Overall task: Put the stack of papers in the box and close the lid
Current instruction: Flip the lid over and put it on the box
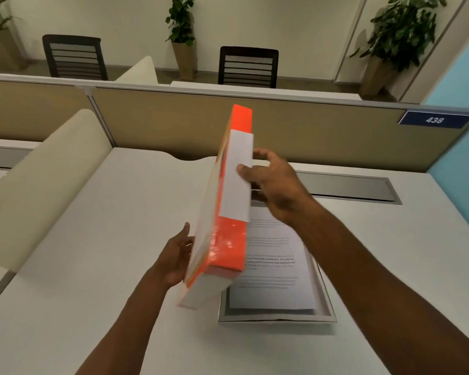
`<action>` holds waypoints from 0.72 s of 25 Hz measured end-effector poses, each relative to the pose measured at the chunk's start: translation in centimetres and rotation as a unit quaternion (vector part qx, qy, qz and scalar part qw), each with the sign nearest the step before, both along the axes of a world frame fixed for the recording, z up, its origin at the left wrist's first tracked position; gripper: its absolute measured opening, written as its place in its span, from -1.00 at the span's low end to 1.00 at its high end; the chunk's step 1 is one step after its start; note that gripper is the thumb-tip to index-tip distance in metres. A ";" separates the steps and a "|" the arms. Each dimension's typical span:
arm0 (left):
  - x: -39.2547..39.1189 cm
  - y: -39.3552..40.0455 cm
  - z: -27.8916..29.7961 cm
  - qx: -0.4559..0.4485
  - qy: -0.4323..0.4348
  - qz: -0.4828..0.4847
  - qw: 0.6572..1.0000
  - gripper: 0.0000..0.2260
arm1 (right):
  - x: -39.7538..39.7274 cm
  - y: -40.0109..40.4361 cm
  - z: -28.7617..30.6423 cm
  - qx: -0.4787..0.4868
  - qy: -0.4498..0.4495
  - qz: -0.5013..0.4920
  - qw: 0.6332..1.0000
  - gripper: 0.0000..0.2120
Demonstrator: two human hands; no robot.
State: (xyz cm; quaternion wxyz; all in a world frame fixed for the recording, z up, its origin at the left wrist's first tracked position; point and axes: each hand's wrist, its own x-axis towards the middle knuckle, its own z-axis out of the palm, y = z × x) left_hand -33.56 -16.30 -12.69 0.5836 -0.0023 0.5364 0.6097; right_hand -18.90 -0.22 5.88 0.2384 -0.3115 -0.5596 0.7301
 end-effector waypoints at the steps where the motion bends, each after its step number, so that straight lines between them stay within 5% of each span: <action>1: 0.0 -0.1 0.1 -0.015 0.007 -0.001 1.000 -0.48 | 1.5 1.2 -0.3 -0.010 -0.005 -0.007 1.000 -0.53; 6: 0.8 0.6 -0.9 -0.054 0.124 0.025 0.990 -0.69 | 8.9 5.5 -3.7 0.019 -0.094 -0.009 0.995 -0.65; 12: 4.3 1.9 0.2 -0.068 0.247 -0.005 0.967 -0.66 | 13.6 7.2 -10.0 0.093 -0.178 -0.101 0.974 -0.76; 18: 6.6 4.0 -0.1 -0.083 0.351 -0.013 0.933 -0.63 | 14.8 6.7 -14.5 0.188 -0.260 -0.112 0.940 -0.59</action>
